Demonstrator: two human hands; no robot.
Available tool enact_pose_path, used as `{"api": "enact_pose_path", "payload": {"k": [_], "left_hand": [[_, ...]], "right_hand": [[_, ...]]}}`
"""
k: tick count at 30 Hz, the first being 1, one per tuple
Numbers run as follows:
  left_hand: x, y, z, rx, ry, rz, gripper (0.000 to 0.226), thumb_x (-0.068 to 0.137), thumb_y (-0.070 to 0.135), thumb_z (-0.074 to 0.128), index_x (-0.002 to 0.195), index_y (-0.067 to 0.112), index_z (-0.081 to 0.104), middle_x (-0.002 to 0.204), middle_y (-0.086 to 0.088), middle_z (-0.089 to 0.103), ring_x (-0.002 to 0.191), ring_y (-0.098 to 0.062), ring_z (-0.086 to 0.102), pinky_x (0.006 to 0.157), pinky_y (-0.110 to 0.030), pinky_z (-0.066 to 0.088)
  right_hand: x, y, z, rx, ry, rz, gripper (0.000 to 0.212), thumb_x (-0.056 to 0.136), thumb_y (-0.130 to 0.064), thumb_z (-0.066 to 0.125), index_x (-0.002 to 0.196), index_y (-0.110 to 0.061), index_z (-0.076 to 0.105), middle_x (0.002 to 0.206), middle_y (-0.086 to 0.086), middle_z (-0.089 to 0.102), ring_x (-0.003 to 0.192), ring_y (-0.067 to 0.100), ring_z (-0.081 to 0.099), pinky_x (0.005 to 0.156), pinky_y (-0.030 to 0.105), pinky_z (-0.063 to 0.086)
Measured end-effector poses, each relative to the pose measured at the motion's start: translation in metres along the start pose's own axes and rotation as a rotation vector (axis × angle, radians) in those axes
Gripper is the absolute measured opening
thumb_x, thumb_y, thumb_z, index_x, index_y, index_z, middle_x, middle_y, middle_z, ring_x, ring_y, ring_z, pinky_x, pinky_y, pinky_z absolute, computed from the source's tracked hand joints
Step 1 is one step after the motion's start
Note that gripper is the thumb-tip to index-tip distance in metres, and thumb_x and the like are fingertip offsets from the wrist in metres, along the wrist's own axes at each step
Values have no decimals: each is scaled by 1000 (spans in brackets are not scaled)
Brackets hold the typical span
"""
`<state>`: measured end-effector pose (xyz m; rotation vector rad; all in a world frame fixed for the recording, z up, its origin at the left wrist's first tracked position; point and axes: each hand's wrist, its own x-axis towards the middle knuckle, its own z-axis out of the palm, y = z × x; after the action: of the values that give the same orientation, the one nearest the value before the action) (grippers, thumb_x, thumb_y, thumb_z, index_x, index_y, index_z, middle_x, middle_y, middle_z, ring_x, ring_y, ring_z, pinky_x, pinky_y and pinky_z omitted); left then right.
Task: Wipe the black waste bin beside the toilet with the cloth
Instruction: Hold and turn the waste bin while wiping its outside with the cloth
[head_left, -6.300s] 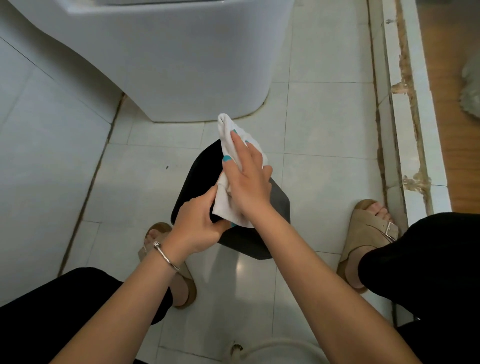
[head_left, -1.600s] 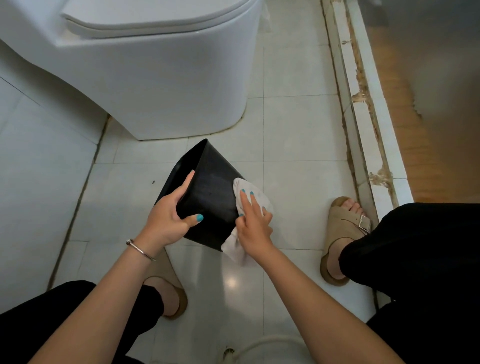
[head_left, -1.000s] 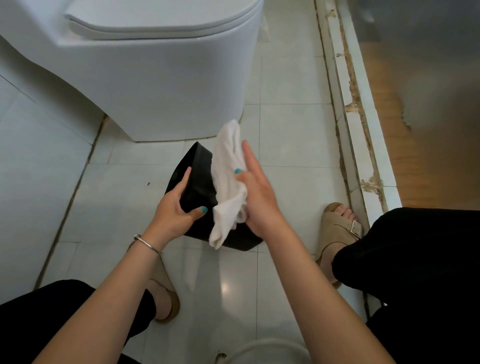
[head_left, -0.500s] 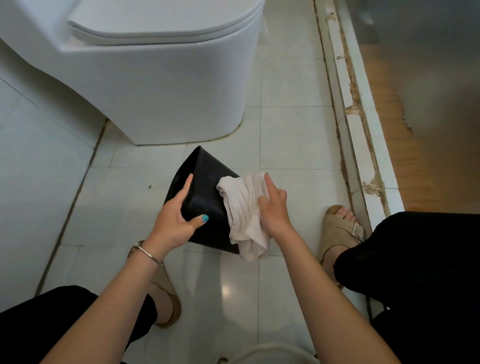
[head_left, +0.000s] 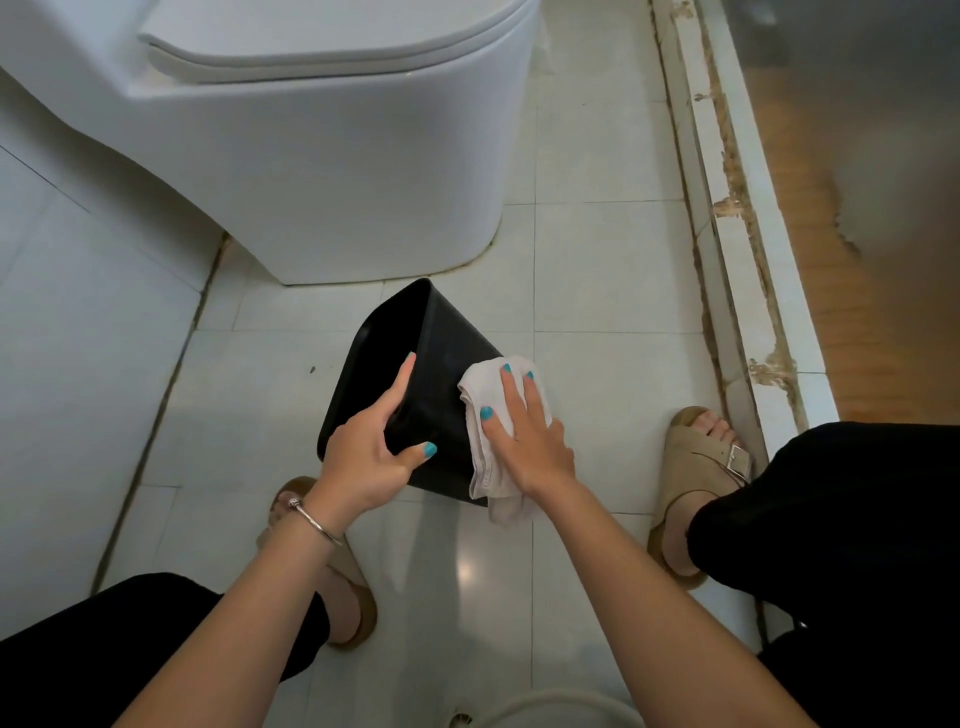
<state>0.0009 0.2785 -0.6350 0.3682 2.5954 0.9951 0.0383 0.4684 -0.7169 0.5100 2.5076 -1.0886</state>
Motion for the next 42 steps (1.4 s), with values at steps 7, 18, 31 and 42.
{"api": "enact_pose_path", "payload": {"k": [7,18,31,42], "left_hand": [[7,2,2,21,26,-9,100,78,20,76,144,54,10,134,14,54,105,-10,55,96,-33,47],[-4,1,4,-194,56,-110,36,72,19,67,108,20,64,105,-2,69,100,-21,63,87,-45,53],[-14,-21,4,-286,67,-128,97,76,6,76,146,43,19,143,15,43,133,-5,39,109,-32,35],[-9,-16,3,-235,28,-72,99,78,9,76,145,52,17,142,19,44,130,-7,44,105,-32,41]], "right_hand": [[-2,-12,0,-27,86,-57,57,94,-65,19,145,-57,-6,160,-19,6,129,35,33,98,44,37],[-29,-63,-3,-123,165,-375,54,93,-68,22,143,-60,3,159,-21,9,103,22,35,91,40,38],[3,-40,5,-171,129,-225,48,92,-70,17,138,-68,5,158,-24,13,90,20,33,80,35,36],[22,-4,-3,-88,106,68,51,90,-72,18,139,-66,3,158,-23,11,123,33,38,92,43,33]]}}
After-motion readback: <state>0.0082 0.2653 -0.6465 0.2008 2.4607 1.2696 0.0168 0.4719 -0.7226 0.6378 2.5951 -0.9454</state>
